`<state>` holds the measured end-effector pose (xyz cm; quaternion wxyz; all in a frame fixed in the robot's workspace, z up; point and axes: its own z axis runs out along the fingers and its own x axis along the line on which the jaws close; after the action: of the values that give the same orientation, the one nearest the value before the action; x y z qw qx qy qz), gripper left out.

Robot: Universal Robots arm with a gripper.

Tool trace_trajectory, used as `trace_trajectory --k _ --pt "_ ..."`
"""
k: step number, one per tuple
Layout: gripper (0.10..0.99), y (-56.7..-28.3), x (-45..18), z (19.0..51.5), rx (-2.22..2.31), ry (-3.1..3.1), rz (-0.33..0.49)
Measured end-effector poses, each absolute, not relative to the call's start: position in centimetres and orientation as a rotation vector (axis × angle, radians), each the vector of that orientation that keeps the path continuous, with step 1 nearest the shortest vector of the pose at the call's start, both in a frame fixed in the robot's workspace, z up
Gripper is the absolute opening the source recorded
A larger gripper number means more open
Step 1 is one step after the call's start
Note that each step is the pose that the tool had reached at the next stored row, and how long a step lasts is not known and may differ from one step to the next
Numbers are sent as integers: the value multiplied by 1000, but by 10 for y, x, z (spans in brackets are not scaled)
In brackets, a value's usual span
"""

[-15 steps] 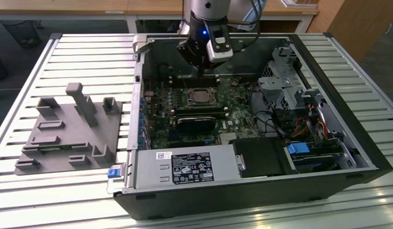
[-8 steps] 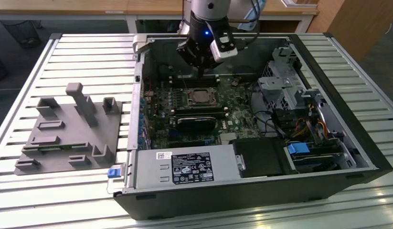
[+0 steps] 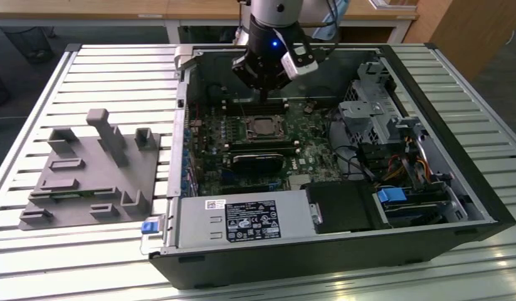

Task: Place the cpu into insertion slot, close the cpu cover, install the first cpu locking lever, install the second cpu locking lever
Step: 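Install the first cpu locking lever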

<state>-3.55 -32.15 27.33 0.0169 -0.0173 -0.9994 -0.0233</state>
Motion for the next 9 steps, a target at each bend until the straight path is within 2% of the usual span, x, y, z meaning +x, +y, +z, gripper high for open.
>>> trace_trajectory --k 9 --pt "106 -322 -36 273 151 -3100 -69"
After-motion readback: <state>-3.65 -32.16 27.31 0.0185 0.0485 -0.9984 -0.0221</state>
